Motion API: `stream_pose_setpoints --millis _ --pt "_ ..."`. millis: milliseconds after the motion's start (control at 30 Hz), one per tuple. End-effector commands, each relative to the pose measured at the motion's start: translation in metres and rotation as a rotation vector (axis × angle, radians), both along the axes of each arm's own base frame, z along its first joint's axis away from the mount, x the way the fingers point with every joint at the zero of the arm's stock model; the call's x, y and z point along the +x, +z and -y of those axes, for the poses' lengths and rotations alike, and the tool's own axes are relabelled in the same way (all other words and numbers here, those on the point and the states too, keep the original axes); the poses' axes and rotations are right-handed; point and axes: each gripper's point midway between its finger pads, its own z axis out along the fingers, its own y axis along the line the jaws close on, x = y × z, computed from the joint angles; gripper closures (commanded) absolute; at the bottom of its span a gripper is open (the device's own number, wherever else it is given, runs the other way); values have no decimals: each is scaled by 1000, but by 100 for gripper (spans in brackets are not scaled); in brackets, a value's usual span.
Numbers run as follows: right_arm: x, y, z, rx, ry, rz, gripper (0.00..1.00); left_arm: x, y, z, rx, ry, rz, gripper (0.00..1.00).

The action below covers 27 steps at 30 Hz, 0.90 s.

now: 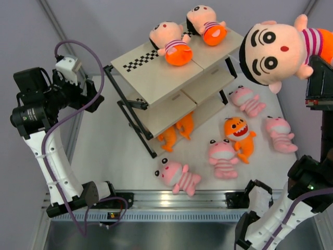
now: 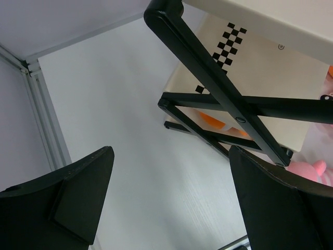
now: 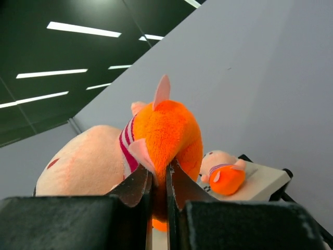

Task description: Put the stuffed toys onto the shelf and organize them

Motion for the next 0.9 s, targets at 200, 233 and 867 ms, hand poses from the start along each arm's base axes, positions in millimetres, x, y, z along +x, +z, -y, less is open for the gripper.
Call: stream_pose_setpoints --millis 200,233,867 --pt "27 45 11 10 91 50 100 -7 28 12 -26 -31 93 2" --pt "32 45 15 12 90 42 100 -8 29 13 -28 -32 94 2" --pt "176 22 -55 37 23 -136 100 -3 26 0 29 11 96 2"
